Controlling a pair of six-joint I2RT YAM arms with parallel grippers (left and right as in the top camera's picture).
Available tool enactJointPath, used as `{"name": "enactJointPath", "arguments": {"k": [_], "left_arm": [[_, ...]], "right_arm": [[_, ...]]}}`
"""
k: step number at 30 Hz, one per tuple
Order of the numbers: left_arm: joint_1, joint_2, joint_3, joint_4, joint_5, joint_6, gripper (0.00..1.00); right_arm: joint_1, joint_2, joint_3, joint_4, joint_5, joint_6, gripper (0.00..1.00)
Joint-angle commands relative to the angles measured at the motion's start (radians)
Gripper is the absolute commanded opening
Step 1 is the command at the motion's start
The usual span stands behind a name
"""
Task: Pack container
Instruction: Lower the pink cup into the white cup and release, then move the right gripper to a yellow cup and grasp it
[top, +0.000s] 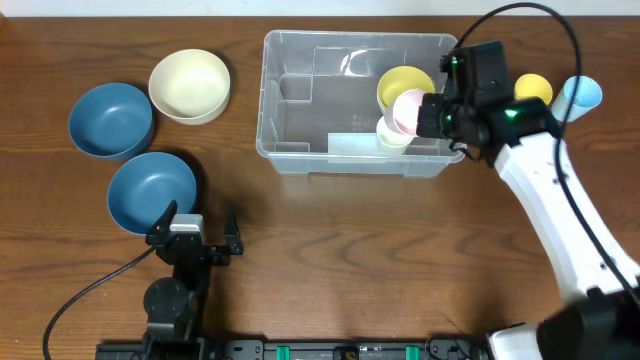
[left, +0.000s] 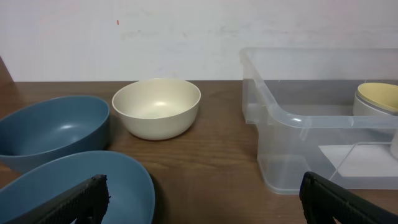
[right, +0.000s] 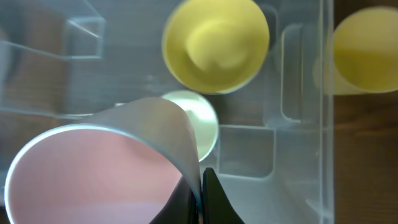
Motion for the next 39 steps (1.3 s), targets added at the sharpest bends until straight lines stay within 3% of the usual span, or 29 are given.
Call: {"name": "enactJointPath", "arguments": {"k": [1,7,8,9,11,13,22,29,39], "left_arm": [[0.005,-0.006,-0.019,-0.037,-0.011,0.014,0.98],[0.005,-0.006,-0.019,-0.037,-0.011,0.014,0.98],[0.005,-0.006,-0.019,-0.037,-0.011,0.014,0.98],[0.005,-0.006,-0.019,-0.037,-0.011,0.014,0.98],[0.005,-0.006,-0.019,-0.037,-0.011,0.014,0.98],[0.005,-0.006,-0.019,-0.037,-0.011,0.014,0.98],[0.005,-0.006,-0.019,-0.037,-0.011,0.014,0.98],[0.005,-0.006,-0.019,-0.037,-0.011,0.014,0.98],[0.005,-0.006,-0.019,-0.037,-0.011,0.014,0.98]], "right_arm": [[0.010,0.057,0.008,0.008,0.018,0.014,0.01],[0.011,0.126,0.008,0.031,-0.008,0.008,0.04],[0.011,0.131,0.008,0.034,-0.016,0.004,0.15],[0.011,0.135,0.008,0.037,-0.030,-0.010,0.32],[0.011,0.137,0.008,0.046,-0.055,-0.044,0.51],[0.011,0.134,0.009,0.051,-0.069,-0.060,0.57],[0.002,0.036,0.081,0.022,-0.103,-0.043,0.59],[-0.102,-0.069,0.097,-0.002,0.068,0.049,0.64],[-0.292,0.079,0.096,-0.024,0.112,0.126,0.61]]}}
